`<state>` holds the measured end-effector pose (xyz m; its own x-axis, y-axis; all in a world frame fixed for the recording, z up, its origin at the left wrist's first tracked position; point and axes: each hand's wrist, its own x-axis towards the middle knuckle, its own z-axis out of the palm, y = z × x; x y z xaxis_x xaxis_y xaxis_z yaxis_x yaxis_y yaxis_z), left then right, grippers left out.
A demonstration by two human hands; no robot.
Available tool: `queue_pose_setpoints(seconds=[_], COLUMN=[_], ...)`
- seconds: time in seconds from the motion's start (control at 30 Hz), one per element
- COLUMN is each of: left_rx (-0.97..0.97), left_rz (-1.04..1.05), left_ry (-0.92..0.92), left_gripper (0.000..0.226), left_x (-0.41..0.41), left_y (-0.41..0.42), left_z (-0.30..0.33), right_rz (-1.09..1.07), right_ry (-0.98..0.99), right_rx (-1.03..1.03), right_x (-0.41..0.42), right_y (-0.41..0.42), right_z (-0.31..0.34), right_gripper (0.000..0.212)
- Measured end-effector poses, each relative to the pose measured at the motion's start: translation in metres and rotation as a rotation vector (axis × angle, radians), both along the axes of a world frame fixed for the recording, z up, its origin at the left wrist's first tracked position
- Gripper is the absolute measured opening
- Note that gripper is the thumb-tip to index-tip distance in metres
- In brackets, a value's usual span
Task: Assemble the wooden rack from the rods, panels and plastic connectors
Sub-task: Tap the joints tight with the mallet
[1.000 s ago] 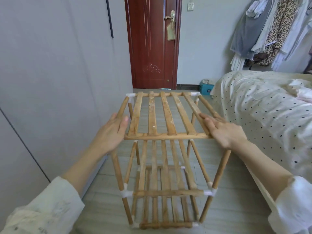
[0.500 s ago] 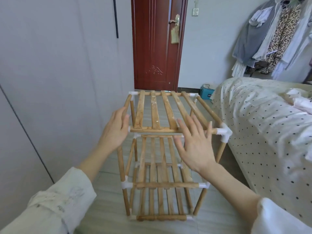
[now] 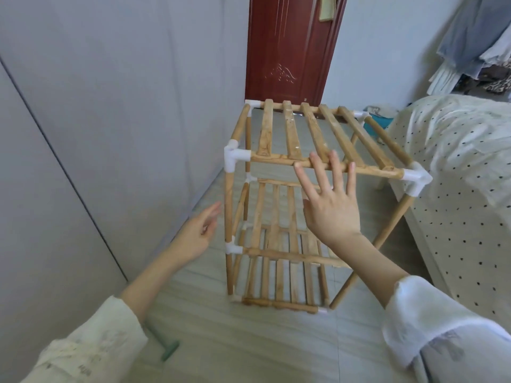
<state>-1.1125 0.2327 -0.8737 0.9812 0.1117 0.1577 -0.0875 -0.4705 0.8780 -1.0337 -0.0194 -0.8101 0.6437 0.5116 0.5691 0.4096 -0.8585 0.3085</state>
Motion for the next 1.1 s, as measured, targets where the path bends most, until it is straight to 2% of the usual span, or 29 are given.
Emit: queue_pose_setpoints(seconds=[0.07,0.17,0.27,0.37,0.4,0.47,0.57,0.7,0.83,0.93,1.0,1.1], left_rx=[-0.005,0.100,0.224,0.295,0.315,0.381,0.484,0.647,0.666,0.556,0.450,0.190], left_rz=[0.024,0.094,0.101,0.115,0.123,0.157,0.199,0.179,0.114,0.180,0.270,0.380], left_ry=[0.104,0.290,0.504,0.708,0.753,0.813,0.870,0.856,0.814,0.649,0.480,0.266], left_gripper=[0.046,0.046,0.047,0.051,0.052,0.053,0.045,0.030,0.024,0.025,0.025,0.026], left_x=[-0.001,-0.008,-0.030,-0.057,-0.065,-0.079,-0.096,-0.101,-0.093,-0.079,-0.067,-0.055], left_y=[0.007,0.021,0.031,0.036,0.038,0.043,0.047,0.044,0.041,0.035,0.029,0.025], left_z=[-0.032,-0.096,-0.164,-0.223,-0.240,-0.270,-0.302,-0.322,-0.321,-0.289,-0.252,-0.182], right_rz=[-0.016,0.044,0.096,-0.050,-0.091,-0.097,-0.077,-0.072,-0.067,-0.074,-0.102,-0.081], right_ry=[-0.005,0.077,0.402,0.701,0.709,0.592,0.456,0.343,0.379,0.511,0.648,0.918], right_rx=[0.068,0.129,-0.014,-0.120,-0.105,-0.077,-0.004,-0.022,-0.034,-0.091,-0.152,-0.176], right_x=[0.009,0.006,-0.006,-0.001,0.001,0.005,0.011,0.014,0.014,0.008,0.004,-0.003], right_y=[0.008,0.024,0.036,0.036,0.038,0.043,0.043,0.039,0.040,0.038,0.039,0.041], right_z=[-0.003,-0.031,-0.090,-0.153,-0.166,-0.186,-0.207,-0.218,-0.220,-0.203,-0.185,-0.155], right_gripper=[0.081,0.064,0.058,0.058,0.061,0.067,0.062,0.064,0.076,0.084,0.079,0.069])
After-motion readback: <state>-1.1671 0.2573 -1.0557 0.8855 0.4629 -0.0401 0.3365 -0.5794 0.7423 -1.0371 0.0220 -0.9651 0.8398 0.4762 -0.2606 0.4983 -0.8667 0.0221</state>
